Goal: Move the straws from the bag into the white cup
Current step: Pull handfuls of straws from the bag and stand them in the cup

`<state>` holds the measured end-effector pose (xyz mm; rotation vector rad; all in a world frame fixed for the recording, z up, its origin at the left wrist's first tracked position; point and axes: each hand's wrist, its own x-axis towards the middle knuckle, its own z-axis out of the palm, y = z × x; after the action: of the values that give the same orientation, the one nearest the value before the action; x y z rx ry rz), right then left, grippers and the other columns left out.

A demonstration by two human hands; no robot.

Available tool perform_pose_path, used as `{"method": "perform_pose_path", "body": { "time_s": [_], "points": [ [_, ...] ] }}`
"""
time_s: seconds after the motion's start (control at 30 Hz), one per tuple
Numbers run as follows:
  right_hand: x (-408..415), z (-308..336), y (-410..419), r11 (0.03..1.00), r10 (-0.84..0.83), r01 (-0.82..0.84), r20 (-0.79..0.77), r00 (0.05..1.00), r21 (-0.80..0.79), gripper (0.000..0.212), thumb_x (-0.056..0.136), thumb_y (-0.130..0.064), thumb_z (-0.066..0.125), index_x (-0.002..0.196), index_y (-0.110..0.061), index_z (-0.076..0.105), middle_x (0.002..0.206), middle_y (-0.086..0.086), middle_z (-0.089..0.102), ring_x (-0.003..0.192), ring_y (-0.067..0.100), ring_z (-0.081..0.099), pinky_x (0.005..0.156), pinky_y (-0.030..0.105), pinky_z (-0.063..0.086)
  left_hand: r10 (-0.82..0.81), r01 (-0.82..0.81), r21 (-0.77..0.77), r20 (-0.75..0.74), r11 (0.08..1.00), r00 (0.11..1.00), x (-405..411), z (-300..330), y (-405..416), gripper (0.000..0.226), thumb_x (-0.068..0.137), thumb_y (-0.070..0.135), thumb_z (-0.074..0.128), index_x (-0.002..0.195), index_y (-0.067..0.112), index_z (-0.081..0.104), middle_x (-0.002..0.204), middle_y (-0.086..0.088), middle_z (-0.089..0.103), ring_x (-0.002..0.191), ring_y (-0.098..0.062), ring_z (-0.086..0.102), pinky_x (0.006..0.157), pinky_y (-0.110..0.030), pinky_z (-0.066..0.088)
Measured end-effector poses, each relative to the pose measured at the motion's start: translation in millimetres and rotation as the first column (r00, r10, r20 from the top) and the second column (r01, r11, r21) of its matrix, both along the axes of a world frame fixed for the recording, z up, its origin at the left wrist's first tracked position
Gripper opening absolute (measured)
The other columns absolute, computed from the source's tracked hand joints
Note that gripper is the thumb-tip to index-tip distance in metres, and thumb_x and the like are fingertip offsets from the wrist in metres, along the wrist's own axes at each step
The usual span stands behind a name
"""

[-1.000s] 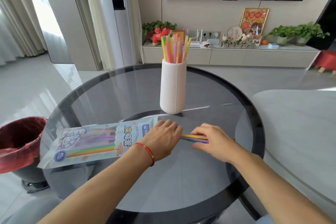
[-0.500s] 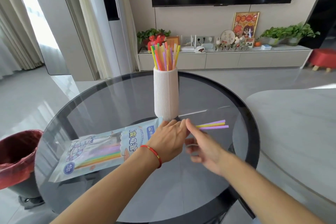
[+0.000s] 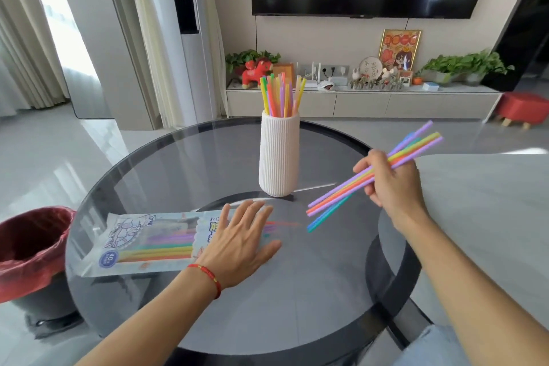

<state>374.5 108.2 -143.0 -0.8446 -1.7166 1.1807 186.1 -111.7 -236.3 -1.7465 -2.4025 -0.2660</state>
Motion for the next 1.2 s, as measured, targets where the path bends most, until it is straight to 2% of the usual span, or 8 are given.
{"method": "perform_pose_path", "body": {
  "time_s": [0.13, 0.3, 0.43, 0.57, 0.7, 0.87, 1.0, 1.2],
  "points": [
    [-13, 39, -2, 0.955, 0.064, -0.129, 0.238, 0.969, 0.267, 0.037, 0.097, -0.030, 0.056, 0.066, -0.019, 0.074, 0.053, -0.008, 0.068, 0.049, 0.008, 0.067, 0.046, 0.017, 0.050, -0.001, -0.002, 0.075, 0.036, 0.997, 0.999, 0, 1, -1, 0.065, 0.100, 0.061, 0.016, 0.148, 0.022, 0.036, 0.152, 0.002, 0.039, 0.148, -0.023, 0.030, 0.123, -0.055, 0.020],
    [-39, 27, -32, 0.897, 0.072, -0.290, 0.538, 0.840, 0.332, 0.035, 0.096, -0.029, 0.061, 0.067, -0.015, 0.072, 0.059, -0.003, 0.068, 0.053, 0.006, 0.064, 0.058, 0.029, 0.057, 0.016, -0.020, 0.096, 0.041, 0.995, 0.999, -1, -2, -8, 0.057, 0.101, 0.055, 0.019, 0.141, 0.022, 0.044, 0.145, -0.001, 0.048, 0.143, -0.026, 0.037, 0.119, -0.058, 0.027],
    [-43, 19, -34, 0.917, 0.102, -0.273, 0.490, 0.866, 0.291, 0.034, 0.100, -0.028, 0.063, 0.068, -0.017, 0.071, 0.052, -0.015, 0.065, 0.048, 0.002, 0.063, 0.047, 0.018, 0.049, 0.020, -0.022, 0.086, 0.029, 0.996, 0.999, -4, 0, -9, 0.056, 0.101, 0.054, 0.021, 0.141, 0.022, 0.045, 0.145, -0.004, 0.047, 0.144, -0.027, 0.035, 0.117, -0.059, 0.029],
    [-43, 21, -30, 0.935, 0.126, -0.271, 0.500, 0.857, 0.228, 0.032, 0.099, -0.027, 0.064, 0.070, -0.016, 0.071, 0.048, -0.003, 0.064, 0.039, 0.008, 0.059, 0.047, 0.023, 0.054, 0.023, -0.026, 0.080, 0.037, 0.996, 0.999, -10, 3, -6, 0.063, 0.100, 0.057, 0.013, 0.148, 0.025, 0.037, 0.155, -0.003, 0.038, 0.151, -0.026, 0.025, 0.120, -0.057, 0.022],
    [-50, 65, -5, 0.955, 0.043, -0.073, 0.111, 0.993, 0.287, 0.029, 0.096, -0.022, 0.062, 0.070, -0.014, 0.073, 0.050, 0.008, 0.066, 0.040, 0.020, 0.058, 0.045, 0.027, 0.050, 0.023, -0.033, 0.128, 0.078, 0.991, 0.997, -13, 11, -2, 0.061, 0.099, 0.056, 0.016, 0.148, 0.027, 0.038, 0.153, 0.000, 0.039, 0.150, -0.024, 0.028, 0.121, -0.053, 0.023],
    [-76, 121, 19, 0.968, -0.009, 0.072, -0.255, 0.967, 0.241, 0.026, 0.092, -0.023, 0.062, 0.072, -0.011, 0.073, 0.052, 0.006, 0.066, 0.040, 0.021, 0.057, 0.040, 0.025, 0.047, 0.029, -0.055, 0.176, 0.149, 0.983, 0.988, -16, 16, -3, 0.059, 0.098, 0.054, 0.021, 0.147, 0.028, 0.040, 0.151, 0.004, 0.040, 0.148, -0.022, 0.029, 0.121, -0.051, 0.026],
    [-102, 134, 22, 0.961, -0.014, 0.066, -0.191, 0.982, 0.269, 0.027, 0.092, -0.019, 0.060, 0.070, -0.011, 0.072, 0.050, 0.004, 0.066, 0.038, 0.018, 0.057, 0.038, 0.025, 0.047, 0.050, -0.076, 0.178, 0.149, 0.981, 0.988, -17, 18, -5, 0.057, 0.098, 0.053, 0.027, 0.145, 0.026, 0.044, 0.149, 0.001, 0.046, 0.145, -0.025, 0.037, 0.118, -0.051, 0.033],
    [-137, 136, 12, 0.935, -0.006, -0.054, 0.166, 0.986, 0.352, 0.028, 0.095, -0.020, 0.061, 0.074, -0.006, 0.073, 0.047, 0.003, 0.063, 0.032, 0.010, 0.055, 0.041, 0.023, 0.048, 0.062, -0.093, 0.191, 0.160, 0.977, 0.985, -18, 17, -6, 0.056, 0.098, 0.052, 0.028, 0.146, 0.026, 0.043, 0.149, 0.000, 0.046, 0.144, -0.025, 0.037, 0.117, -0.050, 0.034]
  ]
}}
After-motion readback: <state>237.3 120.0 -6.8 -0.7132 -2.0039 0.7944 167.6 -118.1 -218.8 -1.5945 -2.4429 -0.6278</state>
